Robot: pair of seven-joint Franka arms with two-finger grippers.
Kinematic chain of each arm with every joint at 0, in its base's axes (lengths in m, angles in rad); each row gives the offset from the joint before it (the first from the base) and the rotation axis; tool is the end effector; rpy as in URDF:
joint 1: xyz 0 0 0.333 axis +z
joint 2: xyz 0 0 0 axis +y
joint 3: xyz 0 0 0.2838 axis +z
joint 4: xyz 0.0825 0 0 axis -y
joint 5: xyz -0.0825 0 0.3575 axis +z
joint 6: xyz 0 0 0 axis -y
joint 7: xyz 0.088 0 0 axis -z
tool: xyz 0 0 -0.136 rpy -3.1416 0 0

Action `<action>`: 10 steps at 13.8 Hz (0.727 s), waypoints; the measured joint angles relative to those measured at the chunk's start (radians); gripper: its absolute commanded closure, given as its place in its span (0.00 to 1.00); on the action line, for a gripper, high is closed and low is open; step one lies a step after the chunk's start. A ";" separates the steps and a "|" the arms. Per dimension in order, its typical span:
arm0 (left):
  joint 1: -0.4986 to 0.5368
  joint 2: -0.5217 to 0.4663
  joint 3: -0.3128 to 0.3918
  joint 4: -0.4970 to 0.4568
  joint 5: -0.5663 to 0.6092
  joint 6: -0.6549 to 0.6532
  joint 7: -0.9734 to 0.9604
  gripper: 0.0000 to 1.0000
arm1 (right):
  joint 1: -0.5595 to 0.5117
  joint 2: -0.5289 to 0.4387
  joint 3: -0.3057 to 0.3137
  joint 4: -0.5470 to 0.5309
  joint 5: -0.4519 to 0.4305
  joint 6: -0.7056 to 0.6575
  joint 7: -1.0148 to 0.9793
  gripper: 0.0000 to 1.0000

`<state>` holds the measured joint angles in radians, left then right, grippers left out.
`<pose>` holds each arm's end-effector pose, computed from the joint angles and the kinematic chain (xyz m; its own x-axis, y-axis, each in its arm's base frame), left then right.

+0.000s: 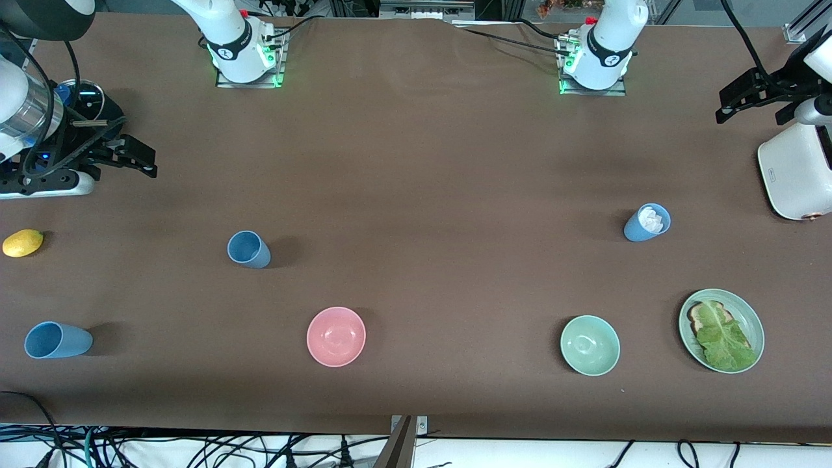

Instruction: Stack blue cups with both arms

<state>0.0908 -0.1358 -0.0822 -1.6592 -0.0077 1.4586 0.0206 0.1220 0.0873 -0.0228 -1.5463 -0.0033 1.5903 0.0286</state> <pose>0.4756 0.0006 0.5830 0.9978 -0.0114 -0.0653 -0.0116 -0.9999 -0.0021 0.5482 0.0546 0.5288 0.9966 0.0705 -0.0431 0.0709 -0.9975 0.0065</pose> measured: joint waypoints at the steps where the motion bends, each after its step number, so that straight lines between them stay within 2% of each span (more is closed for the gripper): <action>1: 0.000 0.000 0.000 0.000 0.000 0.000 0.000 0.00 | 0.000 0.000 0.000 0.000 0.000 0.000 0.000 0.00; 10: -0.001 0.001 -0.001 0.009 0.000 0.000 0.001 0.00 | 0.000 0.000 0.000 0.000 0.000 0.000 0.000 0.00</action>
<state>0.0894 -0.1344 -0.0836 -1.6504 -0.0079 1.4586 0.0214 0.1220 0.0870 -0.0228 -1.5460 -0.0032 1.5903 0.0286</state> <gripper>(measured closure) 0.000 0.000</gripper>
